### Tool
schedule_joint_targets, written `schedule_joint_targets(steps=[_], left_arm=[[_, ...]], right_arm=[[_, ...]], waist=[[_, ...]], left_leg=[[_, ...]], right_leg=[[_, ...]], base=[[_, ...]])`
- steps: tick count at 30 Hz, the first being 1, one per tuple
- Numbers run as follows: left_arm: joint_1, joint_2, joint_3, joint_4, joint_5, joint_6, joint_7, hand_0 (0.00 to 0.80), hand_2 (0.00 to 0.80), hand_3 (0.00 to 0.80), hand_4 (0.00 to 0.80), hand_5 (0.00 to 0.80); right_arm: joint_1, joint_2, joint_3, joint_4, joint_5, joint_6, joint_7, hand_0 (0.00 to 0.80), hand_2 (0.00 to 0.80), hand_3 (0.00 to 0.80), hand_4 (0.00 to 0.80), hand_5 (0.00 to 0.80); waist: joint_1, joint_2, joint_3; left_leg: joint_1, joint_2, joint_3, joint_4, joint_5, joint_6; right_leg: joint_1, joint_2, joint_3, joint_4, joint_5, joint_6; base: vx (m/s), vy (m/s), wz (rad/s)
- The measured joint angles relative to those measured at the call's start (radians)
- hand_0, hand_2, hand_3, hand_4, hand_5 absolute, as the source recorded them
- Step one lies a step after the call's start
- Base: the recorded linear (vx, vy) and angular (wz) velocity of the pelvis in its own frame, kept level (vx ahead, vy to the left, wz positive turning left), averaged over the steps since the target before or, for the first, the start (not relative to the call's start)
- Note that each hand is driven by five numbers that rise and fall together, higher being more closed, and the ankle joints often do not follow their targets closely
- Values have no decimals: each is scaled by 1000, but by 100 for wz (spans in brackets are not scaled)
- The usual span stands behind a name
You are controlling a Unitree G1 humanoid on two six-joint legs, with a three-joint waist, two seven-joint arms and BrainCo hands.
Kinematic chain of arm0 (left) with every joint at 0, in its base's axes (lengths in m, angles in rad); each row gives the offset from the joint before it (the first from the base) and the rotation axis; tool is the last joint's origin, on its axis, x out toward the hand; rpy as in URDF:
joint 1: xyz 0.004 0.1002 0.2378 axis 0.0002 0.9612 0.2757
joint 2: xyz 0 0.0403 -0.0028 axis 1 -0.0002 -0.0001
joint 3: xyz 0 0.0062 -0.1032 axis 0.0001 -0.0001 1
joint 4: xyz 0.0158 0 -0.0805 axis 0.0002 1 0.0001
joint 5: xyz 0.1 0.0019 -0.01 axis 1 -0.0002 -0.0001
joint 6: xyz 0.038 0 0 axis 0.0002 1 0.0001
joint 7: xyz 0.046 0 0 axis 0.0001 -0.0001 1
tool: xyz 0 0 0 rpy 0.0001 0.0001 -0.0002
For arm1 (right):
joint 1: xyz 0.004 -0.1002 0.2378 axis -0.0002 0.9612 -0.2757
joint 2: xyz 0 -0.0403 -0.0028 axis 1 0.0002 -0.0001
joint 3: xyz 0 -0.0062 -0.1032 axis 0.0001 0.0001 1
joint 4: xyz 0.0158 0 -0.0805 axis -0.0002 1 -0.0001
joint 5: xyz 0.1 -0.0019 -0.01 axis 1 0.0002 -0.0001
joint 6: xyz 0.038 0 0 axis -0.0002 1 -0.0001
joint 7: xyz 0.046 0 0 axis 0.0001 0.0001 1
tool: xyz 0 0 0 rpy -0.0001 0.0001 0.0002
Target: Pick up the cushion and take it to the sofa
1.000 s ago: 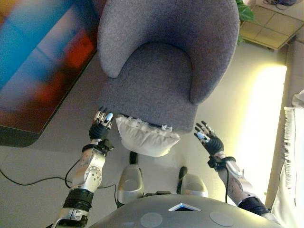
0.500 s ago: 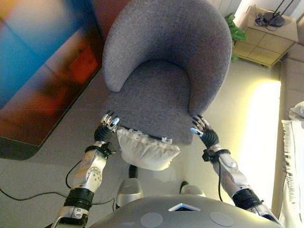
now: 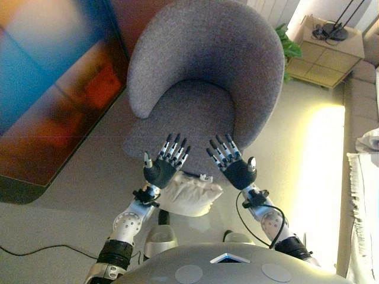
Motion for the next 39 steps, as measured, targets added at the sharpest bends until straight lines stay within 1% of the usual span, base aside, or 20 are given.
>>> schedule_joint_targets(steps=[11,13,15,17,19,21,23,25,27,29,32,34,35,36,37,38,39], left_arm=[[14,7,0,-1,1,-4,-3,0,0,0,0,0],[16,10,-2,-1,9,-21,9,0,0,0,0,0],[19,23,-3,-2,43,-56,30,0,0,0,0,0],[20,54,-16,-3,151,-141,105,0,0,0,0,0],[21,89,-17,-5,313,-241,244,0,0,0,0,0],[21,122,1,-4,453,-310,382,0,0,0,0,0],[22,142,28,3,548,-347,475,0,0,0,0,0],[21,144,52,23,589,-367,538,0,0,0,0,0],[21,142,54,43,602,-372,576,0,0,0,0,0],[20,139,54,63,630,-373,600,0,0,0,0,0],[18,129,56,62,642,-373,605,0,0,0,0,0],[5,129,55,62,671,-372,602,0,0,0,0,0],[-7,128,55,62,677,-370,598,0,0,0,0,0],[-22,127,55,62,678,-368,594,0,0,0,0,0],[-39,125,54,63,679,-364,592,0,0,0,0,0],[-56,124,53,62,681,-358,585,0,0,0,0,0],[-71,124,53,61,681,-353,579,0,0,0,0,0]], right_arm=[[26,-14,2,0,-1,-2,-2,0,0,0,0,0],[34,-24,4,0,-12,-6,-11,0,0,0,0,0],[39,-38,4,-1,-65,-34,-46,0,0,0,0,0],[38,-69,7,0,-189,-95,-135,0,0,0,0,0],[39,-111,10,-1,-346,-150,-244,0,0,0,0,0],[40,-155,11,-3,-449,-173,-326,0,0,0,0,0],[39,-180,8,-3,-492,-180,-377,0,0,0,0,0],[38,-183,3,-3,-511,-186,-409,0,0,0,0,0],[36,-183,2,-3,-511,-191,-423,0,0,0,0,0],[36,-181,1,-4,-512,-192,-432,0,0,0,0,0],[38,-178,-5,-4,-513,-198,-438,0,0,0,0,0],[45,-166,-14,-4,-515,-203,-441,0,0,0,0,0],[52,-154,-25,-4,-517,-206,-442,0,0,0,0,0],[57,-143,-29,-4,-517,-209,-444,0,0,0,0,0],[57,-139,-31,-5,-516,-211,-447,0,0,0,0,0],[61,-135,-33,-5,-515,-211,-453,0,0,0,0,0],[65,-132,-34,-5,-512,-211,-458,0,0,0,0,0]], waist=[[-1,15,-32],[-1,16,-33],[-1,15,-33],[-1,15,-34],[-1,15,-34],[-1,15,-34],[0,14,-33],[1,14,-33],[1,14,-26],[1,15,-14],[0,15,22],[0,9,33],[0,5,38],[-1,3,40],[-2,8,45],[-4,17,47],[-3,23,48]], left_leg=[[-1,-1,0,0,0,0],[-1,-1,0,0,0,0],[-2,-1,0,0,0,0],[-2,-1,0,0,0,0],[-2,-3,-1,0,0,0],[-5,-5,-1,1,0,0],[-6,-8,-2,5,0,1],[-6,-15,-2,6,0,1],[-4,-21,-3,10,-2,4],[-4,-29,-4,18,-10,14],[-18,-50,-6,53,-33,30],[-42,-73,-5,89,-54,41],[-51,-79,-6,108,-63,48],[-60,-87,-3,123,-69,54],[-63,-86,-6,131,-71,59],[-64,-81,-6,129,-71,62],[-59,-70,-6,120,-69,71]], right_leg=[[1,1,0,-6,0,0],[1,1,0,-6,0,0],[1,1,0,-6,0,0],[1,1,0,-5,0,0],[-1,1,0,-5,0,0],[-3,0,0,-3,0,0],[-3,-2,1,-2,0,1],[-2,-5,1,-2,-1,2],[1,-14,1,1,-2,5],[0,-23,1,15,-6,11],[-6,-53,0,55,-22,23],[-20,-78,-3,98,-41,30],[-22,-90,-3,124,-52,30],[-28,-99,-3,157,-58,17],[-45,-103,-2,218,-58,13],[-69,-103,1,291,-51,1],[-94,-102,10,365,-37,-20]], base=[[0,0,0],[0,0,0],[33,41,0],[31,69,0],[3,101,0],[-2,124,0],[14,141,0],[22,158,1],[11,175,2],[-3,199,3],[-2,194,7],[26,194,22],[51,189,39],[61,173,48],[76,144,62],[90,103,73],[92,73,73]])
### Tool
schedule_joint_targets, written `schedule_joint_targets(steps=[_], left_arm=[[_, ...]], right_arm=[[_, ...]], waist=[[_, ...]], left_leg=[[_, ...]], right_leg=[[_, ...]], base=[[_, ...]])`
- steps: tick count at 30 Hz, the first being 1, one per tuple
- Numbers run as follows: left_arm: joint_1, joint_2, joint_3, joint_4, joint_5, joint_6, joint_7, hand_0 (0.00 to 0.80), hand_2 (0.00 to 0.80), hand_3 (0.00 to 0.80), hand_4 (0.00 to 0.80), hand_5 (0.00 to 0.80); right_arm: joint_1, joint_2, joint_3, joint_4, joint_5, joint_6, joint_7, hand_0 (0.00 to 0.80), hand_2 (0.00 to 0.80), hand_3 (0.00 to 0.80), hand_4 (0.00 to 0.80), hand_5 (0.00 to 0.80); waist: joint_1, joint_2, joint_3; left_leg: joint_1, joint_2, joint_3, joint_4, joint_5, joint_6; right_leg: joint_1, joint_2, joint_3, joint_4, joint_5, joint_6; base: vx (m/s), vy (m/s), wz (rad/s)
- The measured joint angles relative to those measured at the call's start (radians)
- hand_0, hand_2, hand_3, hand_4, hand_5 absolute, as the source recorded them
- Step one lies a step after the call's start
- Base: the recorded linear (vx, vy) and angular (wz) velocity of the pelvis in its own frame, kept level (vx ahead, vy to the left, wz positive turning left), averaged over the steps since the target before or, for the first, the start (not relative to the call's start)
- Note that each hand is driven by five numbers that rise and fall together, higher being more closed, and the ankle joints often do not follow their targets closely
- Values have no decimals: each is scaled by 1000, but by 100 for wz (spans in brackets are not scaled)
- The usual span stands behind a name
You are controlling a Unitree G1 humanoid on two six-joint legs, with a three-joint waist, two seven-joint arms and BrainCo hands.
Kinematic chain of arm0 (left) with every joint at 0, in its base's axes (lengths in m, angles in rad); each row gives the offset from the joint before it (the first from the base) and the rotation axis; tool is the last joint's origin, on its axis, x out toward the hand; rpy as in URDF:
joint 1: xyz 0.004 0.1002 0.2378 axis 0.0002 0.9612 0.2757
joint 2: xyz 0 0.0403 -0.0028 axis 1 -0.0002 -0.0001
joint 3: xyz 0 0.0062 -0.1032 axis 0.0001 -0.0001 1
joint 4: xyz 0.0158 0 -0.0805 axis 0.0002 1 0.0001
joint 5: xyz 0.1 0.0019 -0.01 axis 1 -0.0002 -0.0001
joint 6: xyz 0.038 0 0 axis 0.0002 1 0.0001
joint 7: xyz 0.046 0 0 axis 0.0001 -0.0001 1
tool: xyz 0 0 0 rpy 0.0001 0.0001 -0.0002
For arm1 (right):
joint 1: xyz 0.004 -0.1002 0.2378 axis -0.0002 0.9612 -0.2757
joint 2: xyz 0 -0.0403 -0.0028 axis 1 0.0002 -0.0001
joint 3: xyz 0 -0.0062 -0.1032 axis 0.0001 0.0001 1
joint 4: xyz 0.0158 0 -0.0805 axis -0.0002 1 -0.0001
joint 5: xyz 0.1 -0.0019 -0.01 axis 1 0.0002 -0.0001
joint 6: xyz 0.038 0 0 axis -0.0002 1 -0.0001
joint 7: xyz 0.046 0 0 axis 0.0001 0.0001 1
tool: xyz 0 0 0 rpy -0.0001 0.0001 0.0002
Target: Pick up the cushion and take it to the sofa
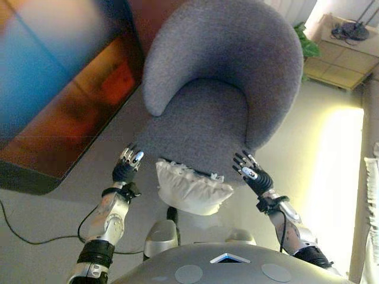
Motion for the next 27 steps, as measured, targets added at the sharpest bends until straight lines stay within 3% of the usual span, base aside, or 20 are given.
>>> schedule_joint_targets(steps=[2,4,6,7,9,11,14,23,25,27], left_arm=[[-7,7,0,-1,0,8,0,0,0,0,0,0],[8,22,1,-1,0,8,6,0,0,0,0,0],[22,37,-1,-1,0,8,18,0,0,0,0,0],[19,44,-2,1,0,8,26,0,0,0,0,0],[30,37,-22,1,1,9,36,0,0,0,0,0],[44,24,-20,0,2,9,50,0,0,0,0,0],[51,7,-20,0,1,9,58,0,0,0,0,0],[50,-10,-20,2,-1,8,66,0,0,0,0,0],[45,-18,-20,12,-2,6,68,0,0,0,0,0],[35,-21,-19,45,-4,5,77,0,0,0,0,0]], right_arm=[[3,4,2,-3,2,-2,-9,0,0,0,0,0],[-1,5,8,-6,2,-3,-8,0,0,0,0,0],[-12,6,9,-5,2,-6,-8,0,0,0,0,0],[-22,8,8,-1,2,-7,-8,0,0,0,0,0],[-27,7,5,19,2,-7,-12,0,0,0,0,0],[-50,10,8,36,1,-7,-23,0,0,0,0,0],[-54,10,7,35,1,-7,-51,0,0,0,0,0],[-29,3,7,37,-18,-5,-49,0,0,0,0,0],[-32,-1,7,45,-19,-5,-49,0,0,0,0,0],[-48,-2,7,83,-35,-5,-55,0,0,0,0,0]], waist=[[0,4,4],[2,-7,-3],[1,-32,-8],[-2,-55,-3],[-19,-42,1],[8,-33,7],[2,-30,7],[-27,-18,10],[-28,-21,13],[-25,-32,19]], left_leg=[[20,8,-23,-20,24,37],[17,8,-23,-25,28,42],[-11,8,20,-15,28,40],[-22,10,54,-8,34,28],[-22,47,105,-16,48,3],[-10,74,123,-15,44,-29],[24,88,136,-29,38,-38],[52,96,153,14,-4,-49],[28,100,150,94,-21,-45],[-22,108,112,226,-16,-51]], right_leg=[[-80,13,69,124,-29,-37],[-121,35,68,60,-55,-33],[-177,56,48,-40,-37,-34],[-196,66,51,-73,13,-26],[-179,91,24,-114,26,-25],[-170,113,20,-144,45,-33],[-135,124,15,-173,49,-33],[-96,141,35,-187,36,-36],[-106,136,50,-143,0,-44],[-112,132,85,-119,-10,-55]], base=[[72,28,53],[-6,-33,35],[-47,-76,28],[-9,-90,59],[48,-113,28],[80,-122,-40],[72,-110,-15],[54,-141,-8],[36,-58,-8],[120,141,-28]])
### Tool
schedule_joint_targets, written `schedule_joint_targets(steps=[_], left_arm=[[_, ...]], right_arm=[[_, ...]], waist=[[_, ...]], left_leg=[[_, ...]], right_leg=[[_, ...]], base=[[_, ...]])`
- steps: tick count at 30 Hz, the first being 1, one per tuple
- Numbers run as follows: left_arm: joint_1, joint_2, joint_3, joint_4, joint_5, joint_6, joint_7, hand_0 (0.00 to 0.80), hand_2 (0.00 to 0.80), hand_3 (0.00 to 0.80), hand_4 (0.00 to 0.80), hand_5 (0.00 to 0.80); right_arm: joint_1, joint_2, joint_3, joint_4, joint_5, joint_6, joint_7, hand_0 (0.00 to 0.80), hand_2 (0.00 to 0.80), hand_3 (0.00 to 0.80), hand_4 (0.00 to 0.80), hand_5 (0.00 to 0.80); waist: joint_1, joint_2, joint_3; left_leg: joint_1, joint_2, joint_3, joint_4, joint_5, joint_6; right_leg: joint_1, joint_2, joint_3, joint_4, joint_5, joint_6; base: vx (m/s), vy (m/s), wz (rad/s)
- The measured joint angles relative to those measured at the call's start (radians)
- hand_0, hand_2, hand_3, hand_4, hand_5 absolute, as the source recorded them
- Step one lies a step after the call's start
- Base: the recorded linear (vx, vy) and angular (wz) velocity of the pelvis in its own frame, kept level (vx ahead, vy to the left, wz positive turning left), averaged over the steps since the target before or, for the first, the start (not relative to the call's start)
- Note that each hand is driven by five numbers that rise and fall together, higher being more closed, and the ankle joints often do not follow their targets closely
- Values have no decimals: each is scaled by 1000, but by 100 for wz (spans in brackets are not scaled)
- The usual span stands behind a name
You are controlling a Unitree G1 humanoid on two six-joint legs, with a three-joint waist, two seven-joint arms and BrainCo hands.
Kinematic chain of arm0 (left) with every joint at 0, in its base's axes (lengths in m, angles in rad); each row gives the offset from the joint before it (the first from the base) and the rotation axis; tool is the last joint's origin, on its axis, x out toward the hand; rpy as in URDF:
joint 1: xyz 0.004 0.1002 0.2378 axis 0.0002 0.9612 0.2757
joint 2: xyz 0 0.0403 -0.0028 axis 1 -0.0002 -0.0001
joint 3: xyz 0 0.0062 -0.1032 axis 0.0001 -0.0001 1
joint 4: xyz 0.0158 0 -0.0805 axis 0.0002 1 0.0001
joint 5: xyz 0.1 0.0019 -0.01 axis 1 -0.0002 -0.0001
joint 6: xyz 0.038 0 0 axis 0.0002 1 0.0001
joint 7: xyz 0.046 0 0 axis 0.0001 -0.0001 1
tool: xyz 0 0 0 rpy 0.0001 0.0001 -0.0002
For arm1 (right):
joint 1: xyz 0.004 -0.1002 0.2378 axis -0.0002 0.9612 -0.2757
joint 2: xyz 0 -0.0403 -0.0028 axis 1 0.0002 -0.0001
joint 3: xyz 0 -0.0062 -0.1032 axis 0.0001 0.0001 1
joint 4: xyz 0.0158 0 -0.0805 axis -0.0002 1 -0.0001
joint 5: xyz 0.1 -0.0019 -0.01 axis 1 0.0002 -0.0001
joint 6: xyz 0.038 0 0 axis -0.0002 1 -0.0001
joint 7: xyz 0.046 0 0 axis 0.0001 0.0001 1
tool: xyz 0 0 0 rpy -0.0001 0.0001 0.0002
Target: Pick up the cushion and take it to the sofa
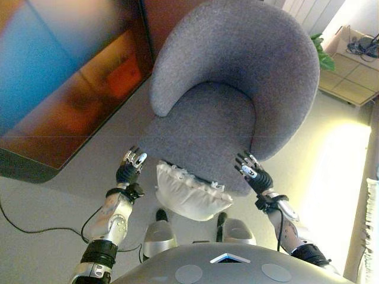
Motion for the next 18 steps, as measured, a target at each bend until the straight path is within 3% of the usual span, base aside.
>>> schedule_joint_targets(steps=[3,6,7,8,9,10,12,14,18], left_arm=[[36,-7,-1,10,0,0,13,0,0,0,0,0],[41,-8,-3,11,-1,-9,19,0,0,0,0,0],[32,-7,-9,12,-3,-20,21,0,0,0,0,0],[13,-9,-20,15,-4,-34,24,0,0,0,0,0],[-26,-17,-34,43,-7,-51,23,0,0,0,0,0],[-78,-11,-47,84,-10,-67,21,0,0,0,0,0],[-174,2,-51,117,-9,-87,26,0,0,0,0,0],[-224,15,-61,122,-3,-120,36,0,0,0,0,0],[-287,49,-91,164,0,-164,50,0,0,0,0,0]], right_arm=[[-9,-24,-1,35,-91,0,-31,0,0,0,0,0],[-7,-46,-2,54,-133,1,-35,0,0,0,0,0],[-10,-55,-3,57,-140,0,-38,0,0,0,0,0],[-19,-80,-5,58,-144,0,-44,0,0,0,0,0],[-41,-92,-1,82,-157,-2,-57,0,0,0,0,0],[-74,-92,-5,120,-166,-3,-74,0,0,0,0,0],[-116,-76,11,135,-179,-2,-102,0,0,0,0,0],[-153,-73,24,132,-179,-3,-132,0,0,0,0,0],[-285,-81,31,190,-181,-30,-202,0,0,0,0,0]], waist=[[-2,9,4],[-7,34,2],[-6,41,4],[-8,62,6],[-20,83,17],[-43,79,37],[-54,55,104],[-52,66,165],[-51,85,256]], left_leg=[[-10,24,-62,90,-13,-5],[-7,95,-127,64,-23,-21],[-12,114,-137,25,-23,-20],[-16,121,-138,-20,-22,-19],[-39,119,-132,-23,-98,-59],[-84,108,-121,-15,-118,-105],[-162,59,-85,56,-110,-101],[-217,38,-81,117,-131,-83],[-296,47,-82,184,-145,-78]], right_leg=[[-7,-22,16,15,6,-11],[-52,-24,15,37,7,-10],[-95,-34,18,60,16,-5],[-145,-39,17,92,32,35],[-200,-56,26,124,33,55],[-254,-90,28,160,38,67],[-321,-154,54,183,61,101],[-354,-176,81,184,77,119],[-430,-182,83,217,84,116]], base=[[163,349,-59],[-29,378,-73],[-233,395,-67],[-194,309,-60],[-168,293,-18],[-120,205,18],[-126,136,23],[-96,83,2],[-114,-23,-5]])
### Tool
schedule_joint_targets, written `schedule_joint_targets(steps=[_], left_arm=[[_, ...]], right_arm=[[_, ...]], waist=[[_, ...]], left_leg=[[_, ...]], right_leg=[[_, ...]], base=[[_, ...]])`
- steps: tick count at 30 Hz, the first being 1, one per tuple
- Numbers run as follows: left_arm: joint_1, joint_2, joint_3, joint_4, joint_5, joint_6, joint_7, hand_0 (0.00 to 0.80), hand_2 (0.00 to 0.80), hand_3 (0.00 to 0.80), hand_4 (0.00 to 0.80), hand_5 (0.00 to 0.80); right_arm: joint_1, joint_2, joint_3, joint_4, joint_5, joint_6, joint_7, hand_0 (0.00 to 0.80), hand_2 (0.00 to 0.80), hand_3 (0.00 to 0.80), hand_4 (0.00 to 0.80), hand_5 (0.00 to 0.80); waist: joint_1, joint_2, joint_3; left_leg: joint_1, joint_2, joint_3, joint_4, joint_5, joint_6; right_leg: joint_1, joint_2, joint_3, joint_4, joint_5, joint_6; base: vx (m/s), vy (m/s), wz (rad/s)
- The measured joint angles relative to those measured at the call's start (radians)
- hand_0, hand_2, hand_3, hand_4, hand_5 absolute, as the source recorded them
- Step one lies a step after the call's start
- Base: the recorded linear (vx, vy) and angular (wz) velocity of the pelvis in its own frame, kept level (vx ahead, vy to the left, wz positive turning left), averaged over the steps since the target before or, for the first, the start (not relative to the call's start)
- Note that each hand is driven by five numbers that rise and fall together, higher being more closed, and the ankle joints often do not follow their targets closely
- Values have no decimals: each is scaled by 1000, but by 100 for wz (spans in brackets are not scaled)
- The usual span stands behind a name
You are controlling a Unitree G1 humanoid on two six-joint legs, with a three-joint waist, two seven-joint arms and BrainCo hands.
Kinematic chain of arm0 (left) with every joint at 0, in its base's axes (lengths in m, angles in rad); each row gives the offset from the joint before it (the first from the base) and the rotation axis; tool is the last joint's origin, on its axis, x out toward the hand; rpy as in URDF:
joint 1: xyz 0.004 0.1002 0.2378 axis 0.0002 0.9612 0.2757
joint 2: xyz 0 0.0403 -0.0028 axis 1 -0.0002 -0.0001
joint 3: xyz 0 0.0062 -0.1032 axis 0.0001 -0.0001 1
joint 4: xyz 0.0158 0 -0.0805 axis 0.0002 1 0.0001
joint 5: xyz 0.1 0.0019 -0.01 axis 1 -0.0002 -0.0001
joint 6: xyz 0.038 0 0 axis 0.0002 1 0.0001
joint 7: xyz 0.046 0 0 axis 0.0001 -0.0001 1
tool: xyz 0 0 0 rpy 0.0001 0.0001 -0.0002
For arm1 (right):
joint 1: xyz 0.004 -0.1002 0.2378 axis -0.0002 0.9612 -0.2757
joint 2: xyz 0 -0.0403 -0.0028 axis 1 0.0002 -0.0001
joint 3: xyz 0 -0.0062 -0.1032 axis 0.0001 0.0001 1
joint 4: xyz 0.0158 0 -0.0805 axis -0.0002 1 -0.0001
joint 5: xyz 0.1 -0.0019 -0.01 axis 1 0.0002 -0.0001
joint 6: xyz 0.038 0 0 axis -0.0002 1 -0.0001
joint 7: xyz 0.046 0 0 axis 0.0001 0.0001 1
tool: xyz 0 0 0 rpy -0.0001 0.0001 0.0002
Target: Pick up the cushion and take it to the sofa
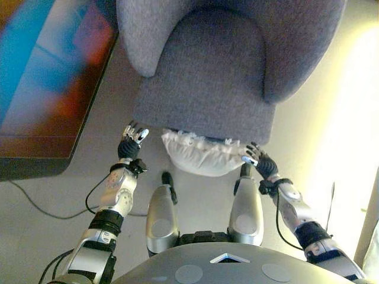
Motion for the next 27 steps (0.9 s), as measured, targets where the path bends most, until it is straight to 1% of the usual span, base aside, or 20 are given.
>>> schedule_joint_targets(steps=[3,7,10,13,16,18,19,20,22,25,27], left_arm=[[-56,8,-29,19,38,-21,10,0,0,0,0,0],[-156,14,-64,33,73,-33,47,0,0,0,0,0],[-225,18,-63,57,85,-52,72,0,0,0,0,0],[-253,25,-67,69,157,-63,98,0,0,0,0,0],[-291,41,-98,102,198,-62,119,0,0,0,0,0],[-309,52,-104,120,199,-62,125,0,0,0,0,0],[-322,55,-104,129,198,-62,129,0,0,0,0,0],[-327,57,-104,143,196,-62,132,0,0,0,0,0],[-334,72,-98,159,190,-68,136,0,0,0,0,0],[-354,80,-98,178,183,-73,146,0,0,0,0,0],[-354,81,-95,179,168,-78,154,0,0,0,0,0]], right_arm=[[-111,-26,-1,15,-1,-9,-40,0,0,0,0,0],[-209,-58,19,21,-47,-11,-86,0,0,0,0,0],[-256,-62,45,43,-86,-9,-115,0,0,0,0,0],[-317,-71,58,76,-98,-6,-134,0,0,0,0,0],[-375,-89,58,107,-98,0,-165,0,0,0,0,0],[-404,-98,56,125,-98,3,-185,0,0,0,0,0],[-418,-100,57,131,-99,6,-194,0,0,0,0,0],[-424,-106,57,135,-105,6,-203,0,0,0,0,0],[-435,-140,46,127,-123,3,-218,0,0,0,0,0],[-460,-178,37,132,-147,7,-224,0,0,0,0,0],[-464,-174,31,131,-147,5,-236,0,0,0,0,0]], waist=[[2,5,47],[0,12,88],[1,12,99],[3,19,103],[9,23,106],[8,24,108],[10,24,108],[16,24,108],[21,24,108],[22,23,109],[25,22,110]], left_leg=[[-80,29,-9,62,-11,-7],[-194,46,-38,147,-33,-9],[-266,48,-50,193,-42,-3],[-330,51,-56,246,-56,3],[-416,55,-68,309,-70,8],[-471,55,-81,350,-77,9],[-494,55,-86,368,-88,12],[-515,60,-90,397,-97,11],[-577,60,-97,453,-113,16],[-657,54,-114,506,-119,16],[-693,49,-122,526,-119,16]], right_leg=[[-70,16,-11,26,14,-16],[-162,31,-11,67,26,-25],[-227,31,-6,103,25,-27],[-282,29,-4,134,24,-26],[-358,28,1,178,22,-23],[-409,26,3,215,18,-30],[-430,25,4,234,9,-24],[-454,21,5,261,3,-28],[-515,13,9,309,-3,-27],[-590,13,18,357,-6,-29],[-625,14,23,377,-7,-30]], base=[[-124,5,-16],[-104,21,-8],[-89,31,1],[-95,45,-2],[-95,23,-2],[0,5,2],[0,0,0],[-77,34,-5],[-69,40,-5],[-43,21,2],[-34,-2,3]])
